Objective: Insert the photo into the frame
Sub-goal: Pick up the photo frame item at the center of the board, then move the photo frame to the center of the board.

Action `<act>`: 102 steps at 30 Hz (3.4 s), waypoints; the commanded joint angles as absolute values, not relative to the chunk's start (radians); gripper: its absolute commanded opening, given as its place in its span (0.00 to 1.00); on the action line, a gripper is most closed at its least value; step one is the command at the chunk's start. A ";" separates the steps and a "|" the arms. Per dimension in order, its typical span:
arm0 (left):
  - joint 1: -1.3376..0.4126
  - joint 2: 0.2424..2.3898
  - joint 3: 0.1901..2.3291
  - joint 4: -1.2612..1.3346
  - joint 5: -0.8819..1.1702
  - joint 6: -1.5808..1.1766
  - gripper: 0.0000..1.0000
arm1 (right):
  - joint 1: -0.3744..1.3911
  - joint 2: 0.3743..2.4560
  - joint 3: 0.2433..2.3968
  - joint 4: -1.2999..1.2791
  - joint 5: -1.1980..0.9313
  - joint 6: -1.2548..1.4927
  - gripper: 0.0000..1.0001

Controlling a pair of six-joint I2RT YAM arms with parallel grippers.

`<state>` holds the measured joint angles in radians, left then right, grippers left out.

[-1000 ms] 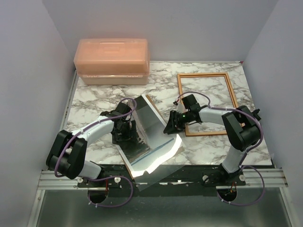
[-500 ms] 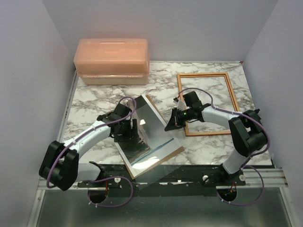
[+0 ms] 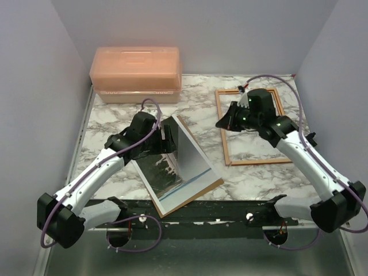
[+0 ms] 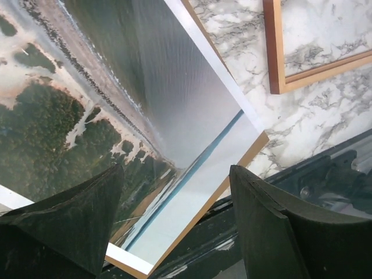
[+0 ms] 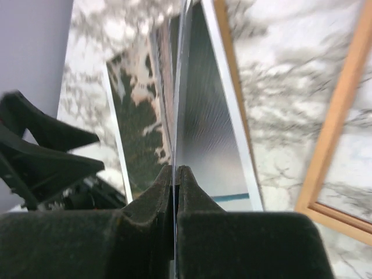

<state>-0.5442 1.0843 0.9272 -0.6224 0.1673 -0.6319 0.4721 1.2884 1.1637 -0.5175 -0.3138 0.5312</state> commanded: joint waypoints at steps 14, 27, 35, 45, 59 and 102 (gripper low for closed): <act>-0.795 1.659 1.425 -0.679 0.082 -0.745 0.74 | 0.474 0.898 1.369 -0.699 0.490 0.511 0.00; -0.904 2.108 1.867 -0.736 0.041 -0.848 0.71 | 0.474 0.842 1.412 -0.755 0.716 0.483 0.00; -0.945 2.319 2.117 -0.886 -0.071 -0.836 0.65 | 0.474 0.826 1.393 -0.751 0.760 0.474 0.00; -0.943 2.401 2.065 -0.874 -0.073 -0.814 0.50 | 0.474 0.860 1.387 -0.766 0.707 0.497 0.00; -0.865 2.237 1.714 -0.770 -0.057 -0.792 0.00 | 0.473 0.906 1.356 -0.773 0.637 0.532 0.00; -0.810 1.895 1.453 -0.618 0.111 -0.800 0.00 | 0.473 0.975 1.268 -0.724 0.431 0.543 0.00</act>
